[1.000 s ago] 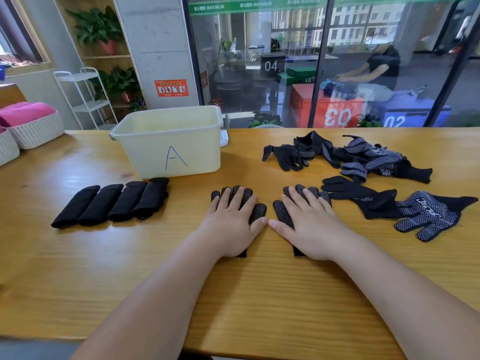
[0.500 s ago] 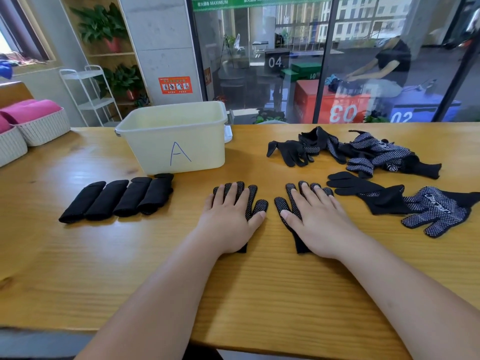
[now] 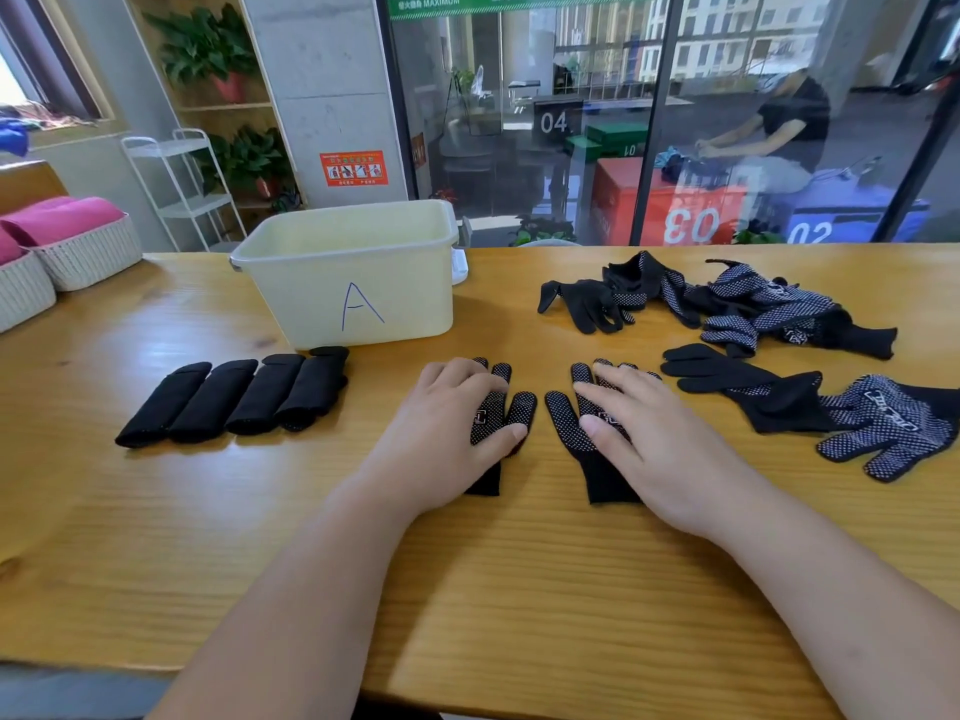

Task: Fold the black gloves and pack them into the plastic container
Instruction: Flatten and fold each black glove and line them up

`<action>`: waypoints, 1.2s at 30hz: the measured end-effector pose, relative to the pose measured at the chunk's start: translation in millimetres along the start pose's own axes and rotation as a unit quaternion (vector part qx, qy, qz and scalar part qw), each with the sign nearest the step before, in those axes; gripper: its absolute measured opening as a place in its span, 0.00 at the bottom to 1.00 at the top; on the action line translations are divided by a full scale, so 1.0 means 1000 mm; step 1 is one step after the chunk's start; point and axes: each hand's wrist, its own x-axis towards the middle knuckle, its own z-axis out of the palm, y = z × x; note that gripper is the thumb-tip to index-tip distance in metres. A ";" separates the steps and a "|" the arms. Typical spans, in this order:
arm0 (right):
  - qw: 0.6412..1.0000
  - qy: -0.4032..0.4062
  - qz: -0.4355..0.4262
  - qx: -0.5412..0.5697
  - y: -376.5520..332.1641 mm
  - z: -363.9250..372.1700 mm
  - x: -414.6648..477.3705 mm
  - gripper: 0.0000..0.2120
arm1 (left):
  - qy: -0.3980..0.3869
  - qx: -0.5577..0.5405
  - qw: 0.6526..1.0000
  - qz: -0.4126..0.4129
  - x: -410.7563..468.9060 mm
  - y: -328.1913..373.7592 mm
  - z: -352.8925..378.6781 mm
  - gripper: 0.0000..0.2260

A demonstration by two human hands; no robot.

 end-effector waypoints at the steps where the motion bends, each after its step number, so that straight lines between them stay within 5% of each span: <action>1: 1.000 0.021 -0.017 0.003 0.001 -0.005 -0.004 0.22 | 0.015 -0.013 1.000 0.015 -0.002 -0.001 -0.005 0.17; 4: 0.998 0.031 -0.043 -0.025 0.003 -0.012 -0.008 0.12 | -0.042 -0.045 0.998 0.024 -0.005 -0.005 -0.014 0.12; 7: 0.997 -0.012 -0.050 -0.053 0.006 -0.009 -0.006 0.11 | -0.103 -0.045 0.994 0.012 -0.006 -0.008 -0.015 0.14; 16: 0.997 0.023 -0.066 -0.026 0.009 -0.005 -0.005 0.14 | -0.019 -0.015 1.000 -0.016 -0.004 -0.002 -0.007 0.03; 19: 0.995 0.072 -0.066 0.017 0.006 -0.007 -0.005 0.11 | 0.063 -0.040 0.996 -0.058 -0.001 0.004 -0.004 0.04; 23: 0.980 0.125 -0.104 0.111 -0.003 -0.009 -0.007 0.11 | 0.157 -0.274 0.940 -0.127 0.000 0.027 -0.008 0.03; 28: 0.987 0.023 -0.128 0.097 -0.012 0.000 -0.008 0.38 | 0.146 -0.489 0.850 -0.132 0.003 0.057 -0.003 0.03; 33: 0.968 0.153 -0.117 0.163 -0.013 0.003 -0.003 0.07 | 0.131 -0.527 0.835 -0.088 0.003 0.063 0.002 0.02; 36: 0.924 0.217 -0.018 0.314 -0.004 -0.010 0.001 0.05 | 0.139 -0.402 0.903 -0.065 0.003 0.055 0.012 0.03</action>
